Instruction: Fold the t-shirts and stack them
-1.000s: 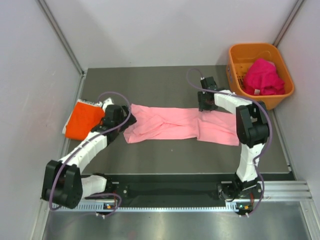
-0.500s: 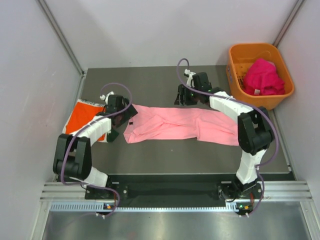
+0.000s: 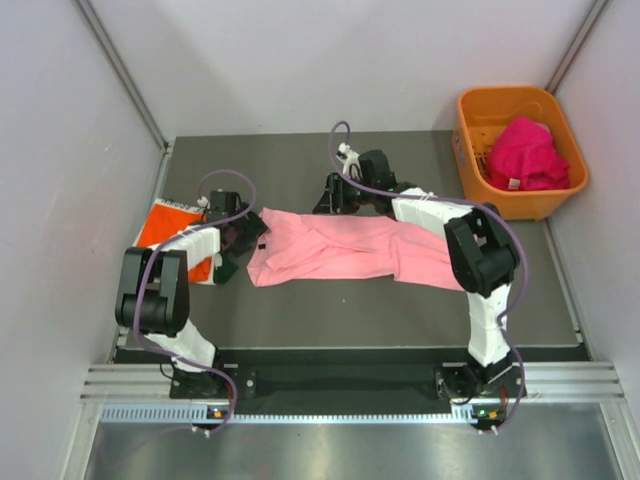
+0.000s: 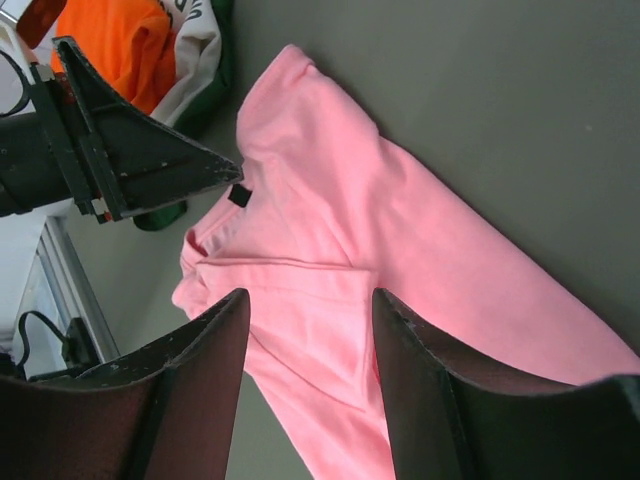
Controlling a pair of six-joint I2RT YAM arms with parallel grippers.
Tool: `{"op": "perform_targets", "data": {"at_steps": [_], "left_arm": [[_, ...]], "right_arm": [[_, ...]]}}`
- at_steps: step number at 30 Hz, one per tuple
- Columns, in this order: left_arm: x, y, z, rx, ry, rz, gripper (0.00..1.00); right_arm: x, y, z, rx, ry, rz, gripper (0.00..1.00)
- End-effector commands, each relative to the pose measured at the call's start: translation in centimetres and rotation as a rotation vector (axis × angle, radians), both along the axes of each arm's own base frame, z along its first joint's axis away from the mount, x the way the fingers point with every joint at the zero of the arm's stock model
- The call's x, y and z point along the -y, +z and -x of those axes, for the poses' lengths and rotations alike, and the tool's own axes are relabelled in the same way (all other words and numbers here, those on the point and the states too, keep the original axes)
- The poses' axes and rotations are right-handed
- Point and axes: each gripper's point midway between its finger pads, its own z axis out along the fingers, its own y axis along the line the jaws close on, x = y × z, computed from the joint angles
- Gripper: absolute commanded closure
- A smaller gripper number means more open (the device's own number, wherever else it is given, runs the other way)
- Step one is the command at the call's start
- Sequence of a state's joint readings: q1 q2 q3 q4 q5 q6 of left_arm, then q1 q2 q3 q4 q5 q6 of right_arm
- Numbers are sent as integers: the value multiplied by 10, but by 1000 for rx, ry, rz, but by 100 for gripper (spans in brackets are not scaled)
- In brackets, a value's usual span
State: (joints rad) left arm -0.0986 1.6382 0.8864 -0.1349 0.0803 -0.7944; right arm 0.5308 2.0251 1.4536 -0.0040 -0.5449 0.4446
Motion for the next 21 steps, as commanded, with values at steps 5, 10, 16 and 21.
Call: {"op": "perform_targets", "data": {"at_steps": [5, 10, 16, 21], "left_arm": [[2, 13, -19, 58, -20, 6, 34], [3, 12, -19, 54, -32, 10, 39], [12, 6, -14, 40, -59, 41, 46], [17, 2, -11, 29, -84, 39, 46]], "right_arm": [[-43, 9, 5, 15, 95, -82, 49], [-48, -12, 14, -28, 111, -60, 49], [-46, -30, 21, -43, 114, -23, 50], [-45, -41, 25, -45, 114, 11, 50]]}}
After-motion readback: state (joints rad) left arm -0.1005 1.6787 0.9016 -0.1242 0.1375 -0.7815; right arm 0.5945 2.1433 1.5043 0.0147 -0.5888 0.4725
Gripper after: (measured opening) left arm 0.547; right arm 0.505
